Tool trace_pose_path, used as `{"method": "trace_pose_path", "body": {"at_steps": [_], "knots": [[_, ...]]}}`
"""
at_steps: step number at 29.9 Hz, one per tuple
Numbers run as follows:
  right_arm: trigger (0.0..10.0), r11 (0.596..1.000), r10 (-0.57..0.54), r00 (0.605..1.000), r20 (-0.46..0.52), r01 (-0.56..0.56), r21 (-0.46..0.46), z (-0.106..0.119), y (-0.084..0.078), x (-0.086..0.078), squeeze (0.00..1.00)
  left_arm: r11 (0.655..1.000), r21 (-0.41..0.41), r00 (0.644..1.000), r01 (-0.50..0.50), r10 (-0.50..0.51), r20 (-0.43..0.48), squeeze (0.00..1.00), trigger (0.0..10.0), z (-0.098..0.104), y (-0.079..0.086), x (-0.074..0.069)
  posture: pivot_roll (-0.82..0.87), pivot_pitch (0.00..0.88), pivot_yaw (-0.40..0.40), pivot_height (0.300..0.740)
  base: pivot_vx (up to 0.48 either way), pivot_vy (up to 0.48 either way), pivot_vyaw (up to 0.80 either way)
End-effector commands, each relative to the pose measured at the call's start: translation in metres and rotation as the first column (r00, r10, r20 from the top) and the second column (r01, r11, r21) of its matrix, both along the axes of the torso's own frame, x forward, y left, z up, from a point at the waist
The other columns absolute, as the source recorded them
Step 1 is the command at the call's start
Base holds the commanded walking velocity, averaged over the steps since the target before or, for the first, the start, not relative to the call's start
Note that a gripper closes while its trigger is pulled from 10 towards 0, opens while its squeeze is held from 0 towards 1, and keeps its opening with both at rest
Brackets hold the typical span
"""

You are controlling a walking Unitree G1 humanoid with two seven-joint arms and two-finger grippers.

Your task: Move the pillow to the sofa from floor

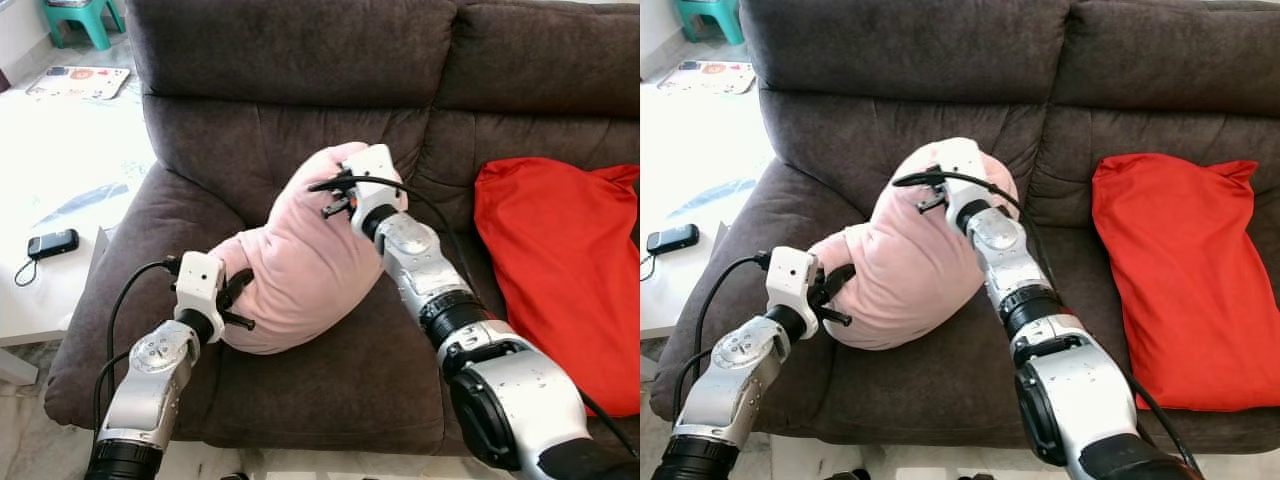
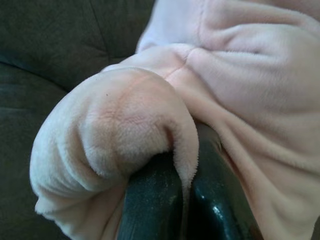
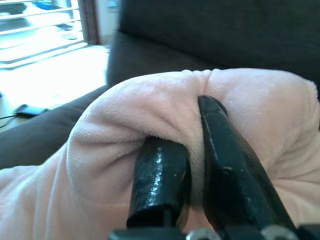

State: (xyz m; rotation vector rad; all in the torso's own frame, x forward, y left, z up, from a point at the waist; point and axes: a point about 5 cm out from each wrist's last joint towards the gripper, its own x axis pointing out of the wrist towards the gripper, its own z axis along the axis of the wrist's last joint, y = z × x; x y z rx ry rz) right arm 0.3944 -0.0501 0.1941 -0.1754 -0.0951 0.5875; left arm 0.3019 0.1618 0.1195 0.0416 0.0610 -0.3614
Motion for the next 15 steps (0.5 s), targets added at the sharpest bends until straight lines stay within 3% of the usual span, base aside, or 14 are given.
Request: {"method": "trace_pose_path", "body": {"at_steps": [1, 4, 9, 15], "knots": [[10.0, 0.983, 0.181, 0.982, 0.058, -0.178, -0.044, 0.014, 0.036, -0.009, 0.00, 0.993, -0.034, 0.988, 0.116, -0.112, 0.109, 0.00, 10.0, 0.026, -0.024, 0.000, 0.11, 0.112, -0.081, 0.740, 0.000, 0.000, 0.00], [10.0, 0.969, 0.246, 0.968, 0.057, -0.244, -0.041, 0.019, 0.047, -0.013, 0.00, 0.981, -0.029, 0.977, 0.192, -0.189, 0.098, 0.00, 10.0, 0.028, -0.032, -0.004, 0.11, 0.112, -0.082, 0.740, 0.000, 0.000, 0.00], [10.0, 0.946, 0.324, 0.942, 0.089, -0.322, -0.041, 0.030, 0.061, -0.017, 0.00, 0.973, -0.044, 0.967, 0.228, -0.221, 0.128, 0.00, 10.0, 0.040, -0.036, -0.006, 0.12, 0.112, -0.086, 0.740, 0.000, 0.000, 0.00], [10.0, 0.942, 0.336, 0.937, 0.093, -0.334, -0.030, 0.036, 0.065, -0.017, 0.00, 0.964, -0.061, 0.957, 0.258, -0.247, 0.155, 0.00, 10.0, 0.054, -0.039, -0.007, 0.12, 0.110, -0.085, 0.740, 0.000, 0.000, 0.00]]}}
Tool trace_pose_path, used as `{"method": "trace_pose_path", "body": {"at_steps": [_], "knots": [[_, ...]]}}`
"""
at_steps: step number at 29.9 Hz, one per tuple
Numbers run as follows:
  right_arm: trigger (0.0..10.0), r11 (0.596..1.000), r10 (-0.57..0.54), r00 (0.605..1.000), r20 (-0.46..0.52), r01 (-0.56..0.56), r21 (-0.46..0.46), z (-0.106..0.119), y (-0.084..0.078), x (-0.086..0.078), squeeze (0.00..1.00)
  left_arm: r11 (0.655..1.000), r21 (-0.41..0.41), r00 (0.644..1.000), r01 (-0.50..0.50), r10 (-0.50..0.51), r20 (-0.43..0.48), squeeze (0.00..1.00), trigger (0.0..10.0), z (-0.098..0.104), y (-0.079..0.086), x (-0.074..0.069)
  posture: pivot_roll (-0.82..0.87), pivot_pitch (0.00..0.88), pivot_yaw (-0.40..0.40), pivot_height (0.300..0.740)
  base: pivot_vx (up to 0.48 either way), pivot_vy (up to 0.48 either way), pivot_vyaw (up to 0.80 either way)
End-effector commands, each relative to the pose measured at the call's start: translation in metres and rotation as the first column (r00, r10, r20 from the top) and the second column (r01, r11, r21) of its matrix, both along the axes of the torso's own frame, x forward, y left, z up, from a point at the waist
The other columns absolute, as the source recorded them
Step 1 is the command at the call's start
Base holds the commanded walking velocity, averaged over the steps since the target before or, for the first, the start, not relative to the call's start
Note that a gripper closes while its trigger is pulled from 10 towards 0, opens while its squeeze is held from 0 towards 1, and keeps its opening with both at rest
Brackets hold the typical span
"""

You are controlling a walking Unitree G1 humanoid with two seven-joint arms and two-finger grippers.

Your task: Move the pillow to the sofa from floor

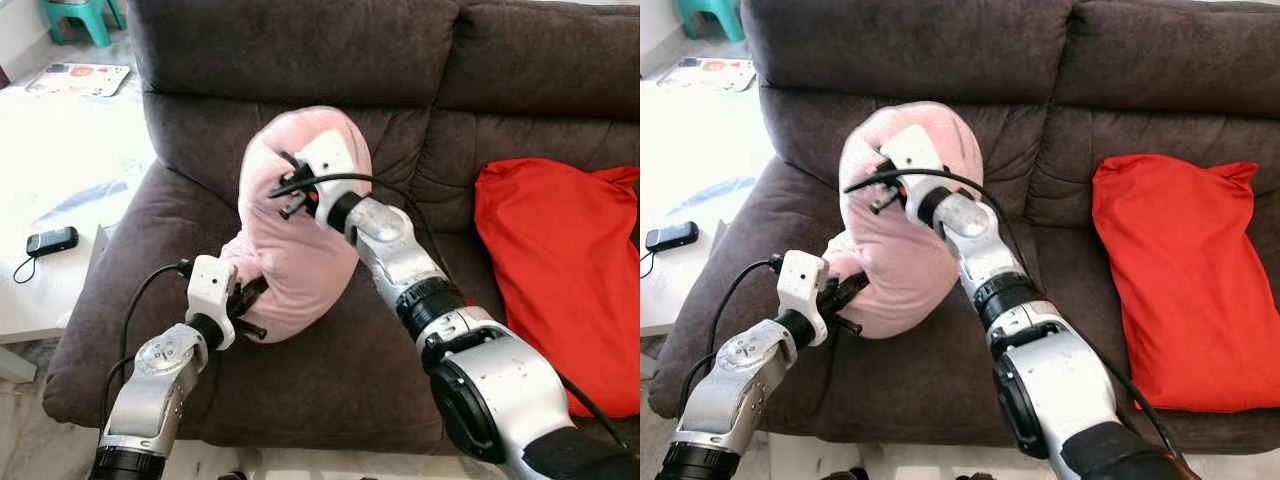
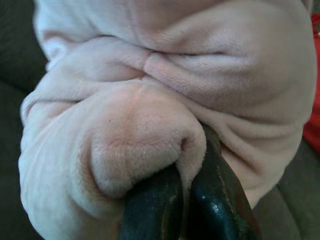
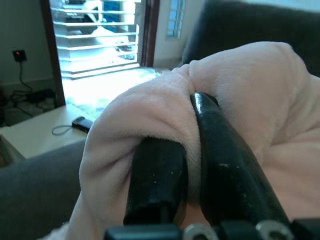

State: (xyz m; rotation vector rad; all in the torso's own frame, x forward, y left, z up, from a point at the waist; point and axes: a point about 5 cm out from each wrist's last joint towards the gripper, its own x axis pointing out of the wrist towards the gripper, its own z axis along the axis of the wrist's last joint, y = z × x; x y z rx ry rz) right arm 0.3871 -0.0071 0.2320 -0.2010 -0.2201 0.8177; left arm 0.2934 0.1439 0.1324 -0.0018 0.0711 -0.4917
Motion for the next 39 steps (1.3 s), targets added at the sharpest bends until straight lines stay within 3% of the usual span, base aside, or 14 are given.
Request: {"method": "trace_pose_path", "body": {"at_steps": [1, 6, 7, 8, 9, 39], "knots": [[10.0, 0.996, 0.090, 0.996, -0.025, -0.091, -0.025, -0.005, 0.021, -0.009, 0.00, 0.990, -0.037, 0.977, 0.135, -0.127, 0.170, 0.00, 10.0, 0.042, -0.022, 0.001, 0.12, 0.109, -0.084, 0.740, 0.000, 0.000, 0.00], [10.0, 0.994, 0.103, 0.993, -0.063, -0.105, -0.032, -0.014, 0.021, -0.010, 0.00, 0.989, -0.039, 0.977, 0.145, -0.137, 0.166, 0.00, 10.0, 0.044, -0.023, -0.001, 0.12, 0.110, -0.084, 0.740, 0.000, 0.000, 0.00], [10.0, 0.994, 0.098, 0.993, -0.067, -0.101, -0.035, -0.015, 0.020, -0.010, 0.28, 0.989, -0.040, 0.977, 0.144, -0.136, 0.163, 0.00, 10.0, 0.044, -0.023, -0.001, 0.12, 0.110, -0.084, 0.740, 0.000, 0.000, 0.00], [10.0, 0.994, 0.098, 0.993, -0.067, -0.101, -0.035, -0.015, 0.020, -0.010, 0.28, 0.989, -0.040, 0.977, 0.144, -0.136, 0.163, 0.00, 10.0, 0.044, -0.023, -0.001, 0.12, 0.110, -0.084, 0.740, 0.000, 0.000, 0.00], [10.0, 0.995, 0.093, 0.993, -0.071, -0.096, -0.034, -0.016, 0.019, -0.010, 1.00, 0.989, -0.040, 0.978, 0.143, -0.135, 0.160, 0.00, 10.0, 0.043, -0.022, -0.001, 0.12, 0.109, -0.085, 0.740, 0.000, 0.000, 0.00], [10.0, 0.988, 0.154, 0.986, -0.057, -0.155, -0.024, -0.017, 0.020, -0.013, 1.00, 0.988, -0.041, 0.977, 0.150, -0.142, 0.159, 0.00, 10.0, 0.045, -0.026, 0.000, 0.12, 0.110, -0.082, 0.740, 0.000, 0.000, 0.00]]}}
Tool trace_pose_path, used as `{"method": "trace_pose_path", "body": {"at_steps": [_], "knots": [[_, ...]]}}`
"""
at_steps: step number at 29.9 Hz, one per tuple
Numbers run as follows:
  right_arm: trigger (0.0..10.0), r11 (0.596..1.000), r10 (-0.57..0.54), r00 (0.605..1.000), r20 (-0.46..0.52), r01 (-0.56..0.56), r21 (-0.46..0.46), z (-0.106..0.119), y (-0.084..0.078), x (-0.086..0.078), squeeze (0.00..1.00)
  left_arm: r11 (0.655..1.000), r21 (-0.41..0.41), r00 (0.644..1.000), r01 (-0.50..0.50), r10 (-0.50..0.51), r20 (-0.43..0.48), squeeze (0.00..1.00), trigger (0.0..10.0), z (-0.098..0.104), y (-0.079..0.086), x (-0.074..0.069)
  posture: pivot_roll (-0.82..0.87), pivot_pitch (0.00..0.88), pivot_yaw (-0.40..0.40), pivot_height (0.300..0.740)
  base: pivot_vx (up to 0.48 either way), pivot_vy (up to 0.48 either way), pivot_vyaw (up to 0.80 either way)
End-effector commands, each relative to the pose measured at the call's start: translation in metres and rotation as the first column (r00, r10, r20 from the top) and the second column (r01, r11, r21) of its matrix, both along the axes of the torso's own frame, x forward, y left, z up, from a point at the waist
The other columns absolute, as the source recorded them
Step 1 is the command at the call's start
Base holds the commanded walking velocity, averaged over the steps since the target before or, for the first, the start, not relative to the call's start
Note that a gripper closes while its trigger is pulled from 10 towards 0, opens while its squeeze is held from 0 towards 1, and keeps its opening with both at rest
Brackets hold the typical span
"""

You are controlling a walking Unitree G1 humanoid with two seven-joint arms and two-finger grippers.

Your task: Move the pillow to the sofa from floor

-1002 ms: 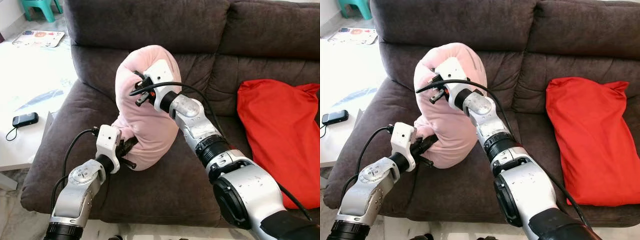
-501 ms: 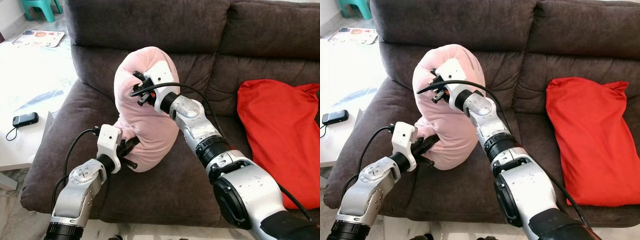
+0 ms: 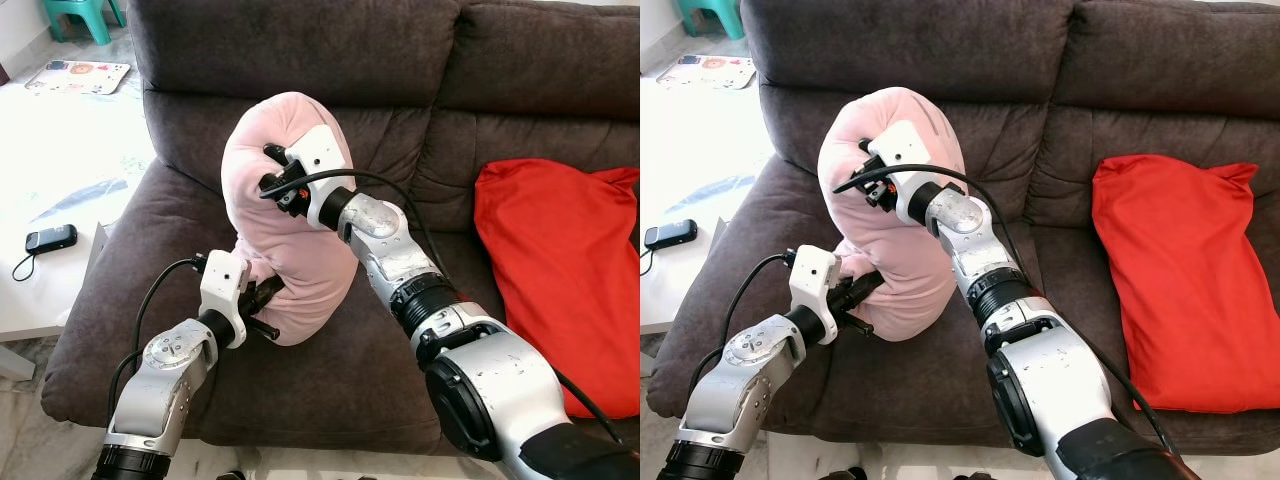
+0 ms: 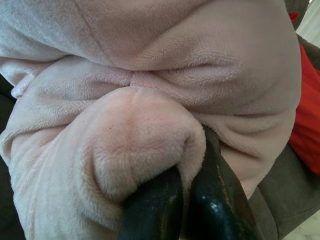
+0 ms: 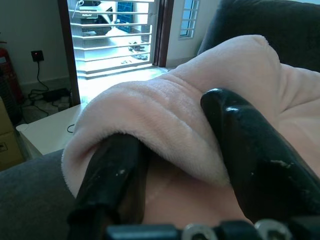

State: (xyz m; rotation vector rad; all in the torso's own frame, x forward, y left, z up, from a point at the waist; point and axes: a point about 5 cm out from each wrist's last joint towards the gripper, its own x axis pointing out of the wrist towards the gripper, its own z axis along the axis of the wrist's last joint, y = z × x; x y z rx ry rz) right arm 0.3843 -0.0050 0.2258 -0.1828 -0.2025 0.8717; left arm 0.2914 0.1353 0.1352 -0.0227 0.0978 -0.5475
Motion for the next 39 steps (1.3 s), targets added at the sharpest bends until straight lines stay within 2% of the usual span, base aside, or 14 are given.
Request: {"method": "trace_pose_path", "body": {"at_steps": [1, 20, 24, 25, 26, 30, 33, 38, 39], "knots": [[10.0, 0.994, 0.103, 0.994, -0.029, -0.104, -0.032, -0.011, 0.018, -0.010, 1.00, 0.995, -0.035, 0.979, 0.094, -0.085, 0.187, 0.00, 10.0, 0.042, -0.018, 0.002, 0.12, 0.110, -0.082, 0.740, 0.000, 0.000, 0.00], [10.0, 0.991, 0.110, 0.994, -0.030, -0.112, -0.068, -0.015, 0.014, -0.010, 1.00, 0.995, -0.034, 0.979, 0.094, -0.086, 0.186, 0.00, 10.0, 0.042, -0.019, 0.002, 0.12, 0.114, -0.082, 0.740, 0.000, 0.000, 0.00], [10.0, 0.993, 0.073, 0.997, -0.019, -0.074, -0.089, -0.016, 0.010, -0.008, 1.00, 0.995, -0.035, 0.979, 0.096, -0.088, 0.183, 0.00, 10.0, 0.041, -0.020, 0.001, 0.12, 0.114, -0.081, 0.740, 0.000, 0.000, 0.00], [10.0, 0.993, 0.067, 0.998, -0.016, -0.068, -0.098, -0.017, 0.009, -0.007, 0.60, 0.995, -0.035, 0.979, 0.096, -0.088, 0.182, 0.00, 10.0, 0.040, -0.020, 0.001, 0.12, 0.114, -0.081, 0.740, 0.000, 0.000, 0.00], [10.0, 0.992, 0.057, 0.998, -0.010, -0.057, -0.111, -0.018, 0.007, -0.007, 0.00, 0.995, -0.034, 0.980, 0.096, -0.088, 0.181, 0.00, 10.0, 0.040, -0.020, 0.001, 0.12, 0.114, -0.081, 0.740, 0.000, 0.000, 0.00], [10.0, 0.991, 0.041, 0.999, -0.010, -0.042, -0.125, -0.020, 0.001, -0.005, 0.00, 0.995, -0.032, 0.980, 0.095, -0.087, 0.180, 0.00, 10.0, 0.040, -0.019, 0.001, 0.12, 0.117, -0.081, 0.740, 0.000, 0.000, 0.00], [10.0, 0.989, -0.014, 1.000, -0.009, 0.012, -0.145, -0.023, -0.010, -0.001, 0.00, 0.996, -0.024, 0.980, 0.091, -0.086, 0.177, 0.00, 10.0, 0.039, -0.018, 0.001, 0.12, 0.117, -0.081, 0.740, 0.000, 0.000, 0.00], [10.0, 0.990, -0.065, 0.998, -0.008, 0.063, -0.126, -0.024, -0.023, 0.003, 0.00, 0.996, -0.022, 0.981, 0.088, -0.083, 0.177, 0.00, 10.0, 0.039, -0.018, 0.000, 0.12, 0.118, -0.080, 0.740, 0.000, 0.000, 0.00], [10.0, 0.984, -0.141, 0.990, -0.012, 0.139, -0.109, -0.026, -0.040, 0.008, 0.00, 0.997, -0.019, 0.982, 0.080, -0.075, 0.173, 0.00, 10.0, 0.037, -0.016, 0.000, 0.12, 0.120, -0.078, 0.740, 0.000, 0.000, 0.00]]}}
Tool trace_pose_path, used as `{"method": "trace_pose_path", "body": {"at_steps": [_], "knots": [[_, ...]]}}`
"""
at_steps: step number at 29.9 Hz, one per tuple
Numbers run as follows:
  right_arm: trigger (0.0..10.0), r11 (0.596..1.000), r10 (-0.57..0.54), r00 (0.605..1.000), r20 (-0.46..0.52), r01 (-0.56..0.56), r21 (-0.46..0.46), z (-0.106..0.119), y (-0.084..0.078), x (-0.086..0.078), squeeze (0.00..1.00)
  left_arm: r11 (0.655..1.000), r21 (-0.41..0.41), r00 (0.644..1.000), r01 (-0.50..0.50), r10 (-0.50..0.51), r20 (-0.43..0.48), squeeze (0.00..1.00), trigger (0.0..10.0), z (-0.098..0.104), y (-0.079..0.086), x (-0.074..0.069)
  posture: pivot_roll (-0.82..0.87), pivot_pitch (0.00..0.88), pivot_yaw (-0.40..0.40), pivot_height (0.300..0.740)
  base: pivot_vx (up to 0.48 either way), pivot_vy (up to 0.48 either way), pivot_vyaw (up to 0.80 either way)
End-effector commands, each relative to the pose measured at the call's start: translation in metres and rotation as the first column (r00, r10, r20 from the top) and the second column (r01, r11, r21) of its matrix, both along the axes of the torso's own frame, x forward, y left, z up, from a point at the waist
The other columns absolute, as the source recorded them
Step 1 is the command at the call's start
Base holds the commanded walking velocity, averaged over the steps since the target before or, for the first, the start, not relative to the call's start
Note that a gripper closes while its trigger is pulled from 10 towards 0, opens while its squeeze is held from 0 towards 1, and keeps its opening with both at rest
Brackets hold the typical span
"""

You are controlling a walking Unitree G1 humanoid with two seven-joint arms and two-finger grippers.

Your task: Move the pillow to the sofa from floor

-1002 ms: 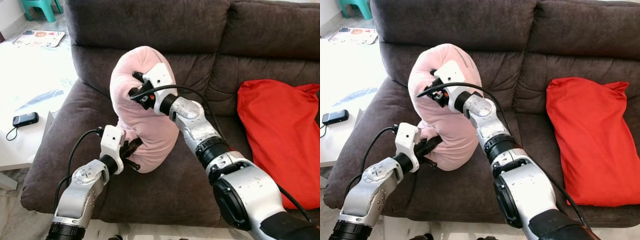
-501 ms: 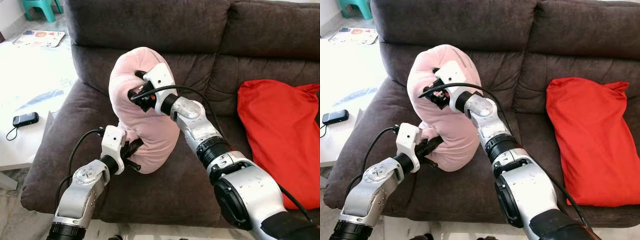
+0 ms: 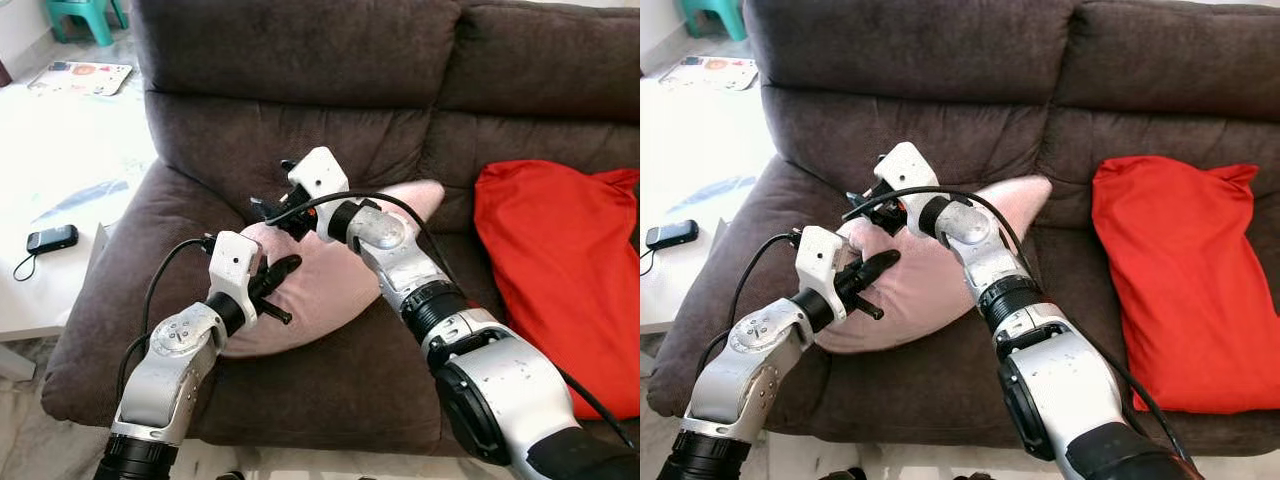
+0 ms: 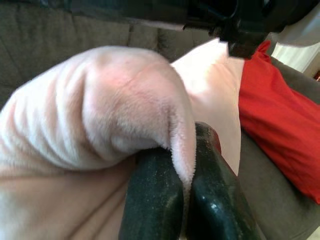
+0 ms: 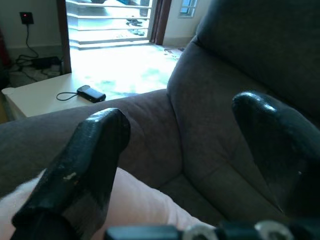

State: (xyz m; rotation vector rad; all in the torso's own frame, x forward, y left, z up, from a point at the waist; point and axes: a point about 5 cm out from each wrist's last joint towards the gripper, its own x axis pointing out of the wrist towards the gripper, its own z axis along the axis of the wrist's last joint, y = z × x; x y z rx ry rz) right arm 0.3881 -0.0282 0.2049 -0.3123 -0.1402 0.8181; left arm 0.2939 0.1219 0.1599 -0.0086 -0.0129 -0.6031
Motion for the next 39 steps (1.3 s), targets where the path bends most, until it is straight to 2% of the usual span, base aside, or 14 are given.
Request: {"method": "trace_pose_path", "body": {"at_steps": [1, 5, 11, 12, 13, 14, 15, 18, 22, 25, 29, 31, 32, 39], "knots": [[10.0, 0.994, -0.103, 0.995, -0.017, 0.103, 0.030, -0.006, -0.024, 0.005, 0.00, 1.000, -0.006, 0.998, 0.020, -0.020, 0.063, 0.00, 10.0, 0.012, -0.001, -0.002, 0.12, 0.121, -0.076, 0.740, 0.000, 0.000, 0.00], [10.0, 0.967, -0.242, 0.970, -0.024, 0.243, 0.078, -0.011, -0.051, 0.010, 0.00, 1.000, -0.006, 0.999, -0.007, 0.007, 0.048, 0.00, 10.0, 0.007, 0.001, 0.001, 0.11, 0.121, -0.070, 0.740, 0.000, 0.000, 0.00], [10.0, 0.861, -0.491, 0.871, 0.017, 0.482, 0.163, -0.012, -0.101, 0.011, 0.00, 1.000, -0.021, 0.999, -0.020, 0.020, 0.034, 0.00, 10.0, 0.002, 0.000, 0.003, 0.09, 0.126, -0.063, 0.740, 0.000, 0.000, 0.00], [10.0, 0.832, -0.539, 0.843, 0.014, 0.529, 0.169, -0.014, -0.111, 0.010, 0.00, 1.000, -0.023, 0.999, -0.021, 0.021, 0.030, 0.00, 10.0, 0.001, 0.000, 0.003, 0.09, 0.127, -0.064, 0.740, 0.000, 0.000, 0.00], [10.0, 0.761, -0.635, 0.773, -0.007, 0.626, 0.171, -0.019, -0.131, 0.008, 0.00, 0.999, -0.025, 0.999, -0.032, 0.033, 0.018, 0.00, 10.0, -0.002, 0.000, 0.003, 0.09, 0.127, -0.065, 0.740, 0.000, 0.000, 0.00], [10.0, 0.761, -0.635, 0.773, -0.007, 0.626, 0.171, -0.019, -0.131, 0.008, 0.00, 0.999, -0.025, 0.999, -0.032, 0.033, 0.018, 0.00, 10.0, -0.002, 0.000, 0.003, 0.09, 0.127, -0.065, 0.740, 0.000, 0.000, 0.00], [10.0, 0.721, -0.679, 0.734, -0.015, 0.671, 0.172, -0.023, -0.142, 0.007, 0.00, 0.999, -0.023, 0.999, -0.042, 0.043, 0.016, 0.00, 10.0, -0.003, 0.001, 0.004, 0.09, 0.127, -0.065, 0.740, 0.000, 0.000, 0.00], [10.0, 0.550, -0.824, 0.563, -0.067, 0.822, 0.145, -0.046, -0.180, -0.009, 0.00, 0.995, -0.026, 0.996, -0.094, 0.094, 0.011, 0.00, 10.0, -0.008, 0.007, 0.006, 0.09, 0.128, -0.067, 0.740, 0.000, 0.000, 0.00], [10.0, 0.512, -0.850, 0.521, -0.079, 0.852, 0.108, -0.057, -0.189, -0.015, 0.00, 0.994, -0.025, 0.994, -0.107, 0.107, 0.011, 0.00, 10.0, -0.009, 0.009, 0.006, 0.09, 0.129, -0.072, 0.740, 0.000, 0.000, 0.00], [10.0, 0.432, -0.898, 0.429, -0.094, 0.902, -0.016, -0.085, -0.210, -0.034, 0.00, 0.987, -0.023, 0.988, -0.156, 0.157, 0.012, 0.00, 10.0, -0.012, 0.014, 0.009, 0.08, 0.128, -0.075, 0.740, 0.000, 0.000, 0.00], [10.0, 0.443, -0.896, 0.425, -0.130, 0.876, -0.192, -0.112, -0.219, -0.047, 0.00, 0.985, -0.022, 0.986, -0.169, 0.169, 0.013, 0.00, 10.0, -0.013, 0.015, 0.010, 0.08, 0.127, -0.076, 0.740, 0.000, 0.000, 0.00], [10.0, 0.502, -0.865, 0.473, -0.168, 0.805, -0.318, -0.133, -0.218, -0.057, 0.00, 0.984, -0.024, 0.984, -0.178, 0.179, 0.017, 0.00, 10.0, -0.014, 0.016, 0.011, 0.08, 0.126, -0.076, 0.740, 0.000, 0.000, 0.00], [10.0, 0.569, -0.822, 0.515, -0.243, 0.728, -0.383, -0.148, -0.213, -0.064, 0.00, 0.983, -0.024, 0.983, -0.182, 0.182, 0.017, 0.00, 10.0, -0.014, 0.016, 0.012, 0.07, 0.120, -0.076, 0.740, 0.000, 0.000, 0.00], [10.0, 0.654, -0.755, 0.537, -0.375, 0.650, -0.386, -0.159, -0.199, -0.069, 0.00, 0.982, -0.030, 0.982, -0.187, 0.188, 0.023, 0.00, 10.0, -0.014, 0.014, 0.014, 0.07, 0.113, -0.076, 0.740, 0.000, 0.000, 0.00]]}}
